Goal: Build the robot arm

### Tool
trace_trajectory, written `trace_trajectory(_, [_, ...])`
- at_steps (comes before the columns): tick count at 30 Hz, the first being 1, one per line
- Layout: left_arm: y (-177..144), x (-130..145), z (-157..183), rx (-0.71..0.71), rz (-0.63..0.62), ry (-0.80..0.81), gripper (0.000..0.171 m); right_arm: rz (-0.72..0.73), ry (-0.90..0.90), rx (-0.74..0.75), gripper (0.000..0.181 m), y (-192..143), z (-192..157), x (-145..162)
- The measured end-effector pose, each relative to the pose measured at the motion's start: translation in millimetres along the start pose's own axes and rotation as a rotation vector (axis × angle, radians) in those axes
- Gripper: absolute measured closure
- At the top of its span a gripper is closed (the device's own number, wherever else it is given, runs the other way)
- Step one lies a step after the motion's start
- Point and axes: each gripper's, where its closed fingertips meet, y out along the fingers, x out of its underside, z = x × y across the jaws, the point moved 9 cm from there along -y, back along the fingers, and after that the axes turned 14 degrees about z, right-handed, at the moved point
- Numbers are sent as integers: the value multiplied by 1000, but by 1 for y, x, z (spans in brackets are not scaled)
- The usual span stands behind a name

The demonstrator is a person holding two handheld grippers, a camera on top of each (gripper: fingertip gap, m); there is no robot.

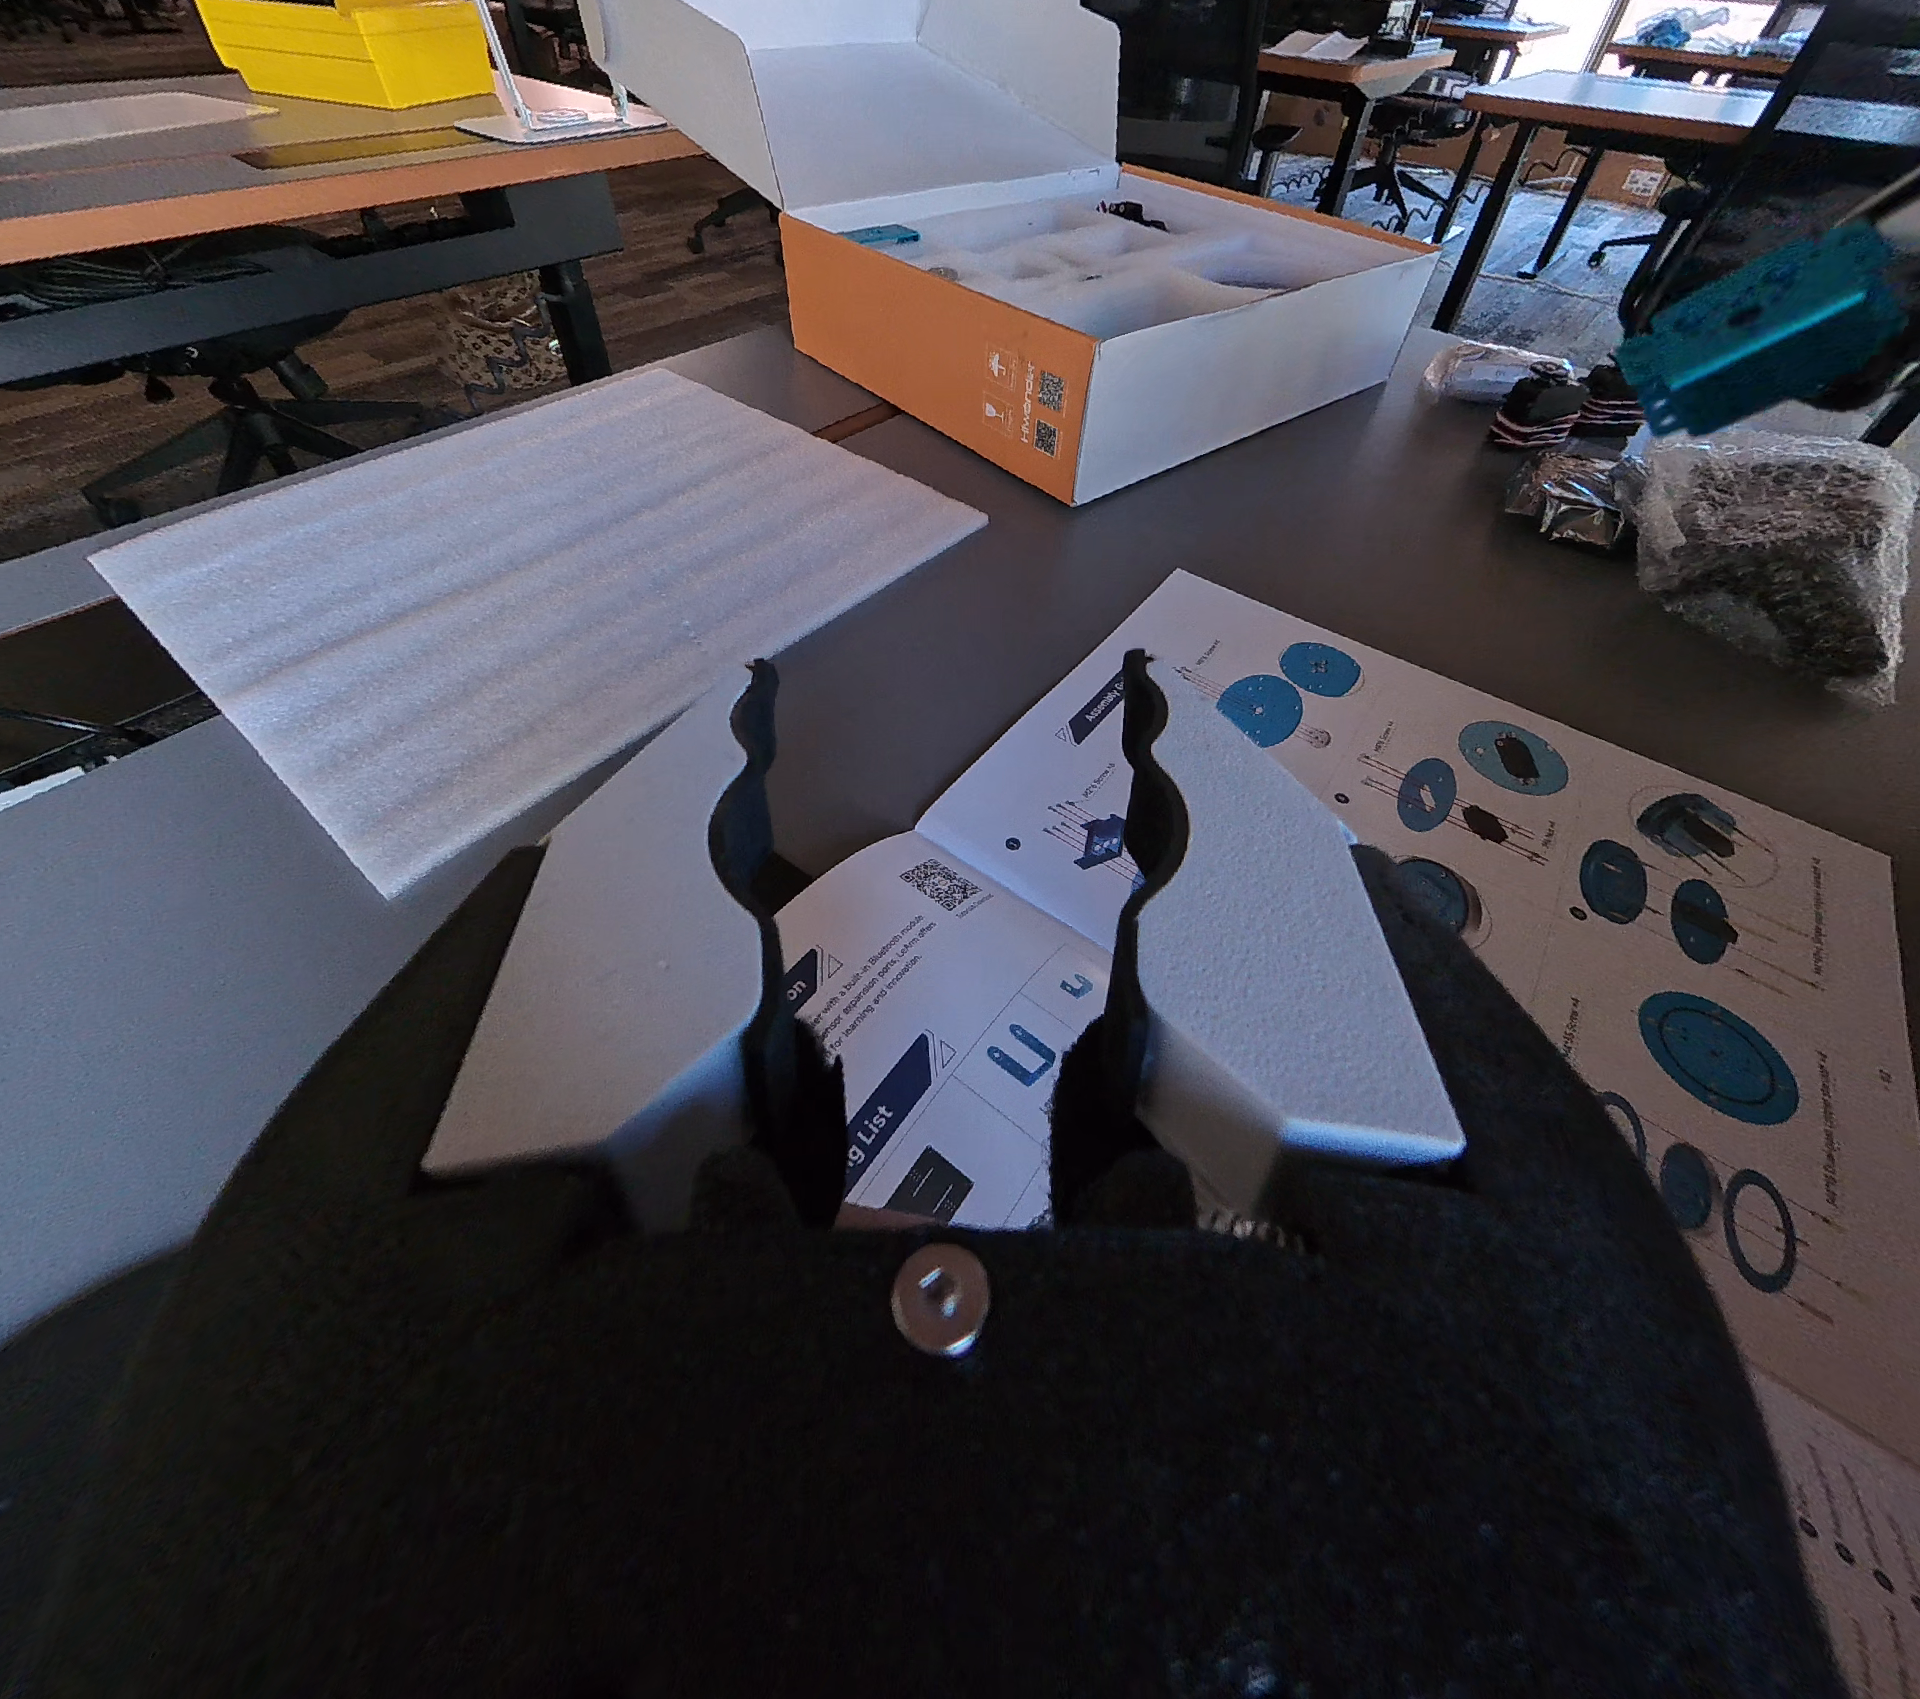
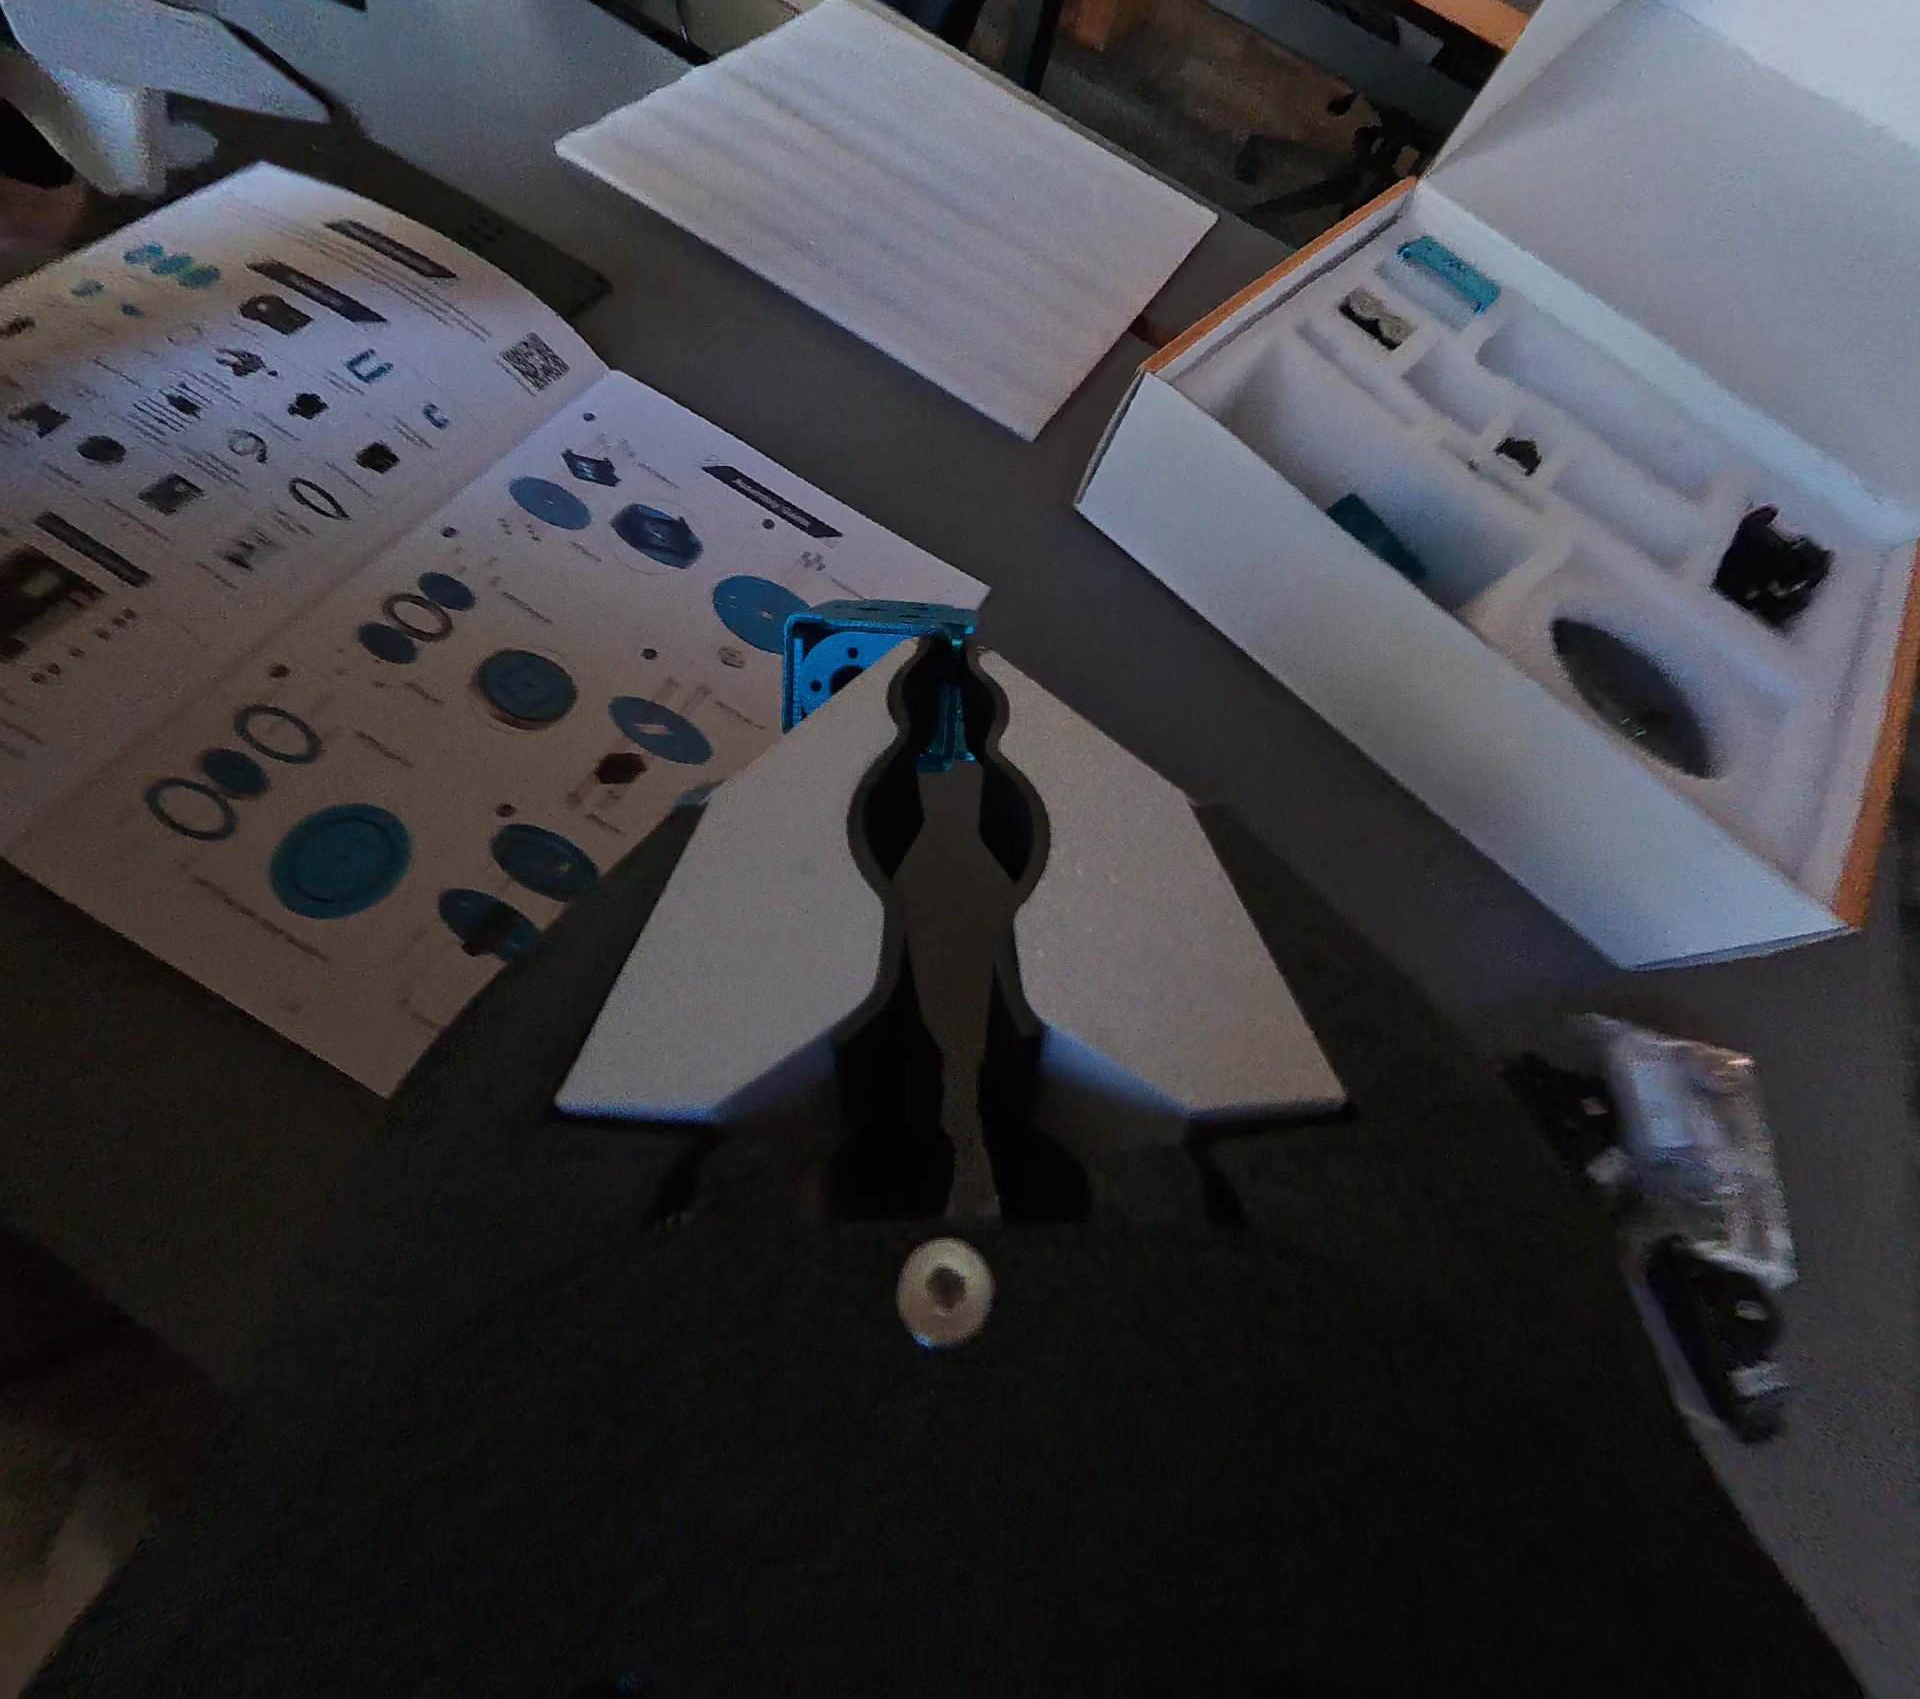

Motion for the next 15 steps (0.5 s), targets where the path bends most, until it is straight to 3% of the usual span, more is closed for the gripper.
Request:
trace_trajectory(5, [2,0,4,27,-3,-16,105,188,116,22,179,-1,-22,21])
trace_trajectory(8, [5,-1,18,95,-2,-67,105,290,63,-5,179,0,-39,28])
trace_trajectory(11, [10,-6,55,233,-55,-176,105,357,-49,-15,180,2,-53,31])
trace_trajectory(15, [17,-2,110,329,-165,-122,105,401,-162,-33,180,10,-73,33])
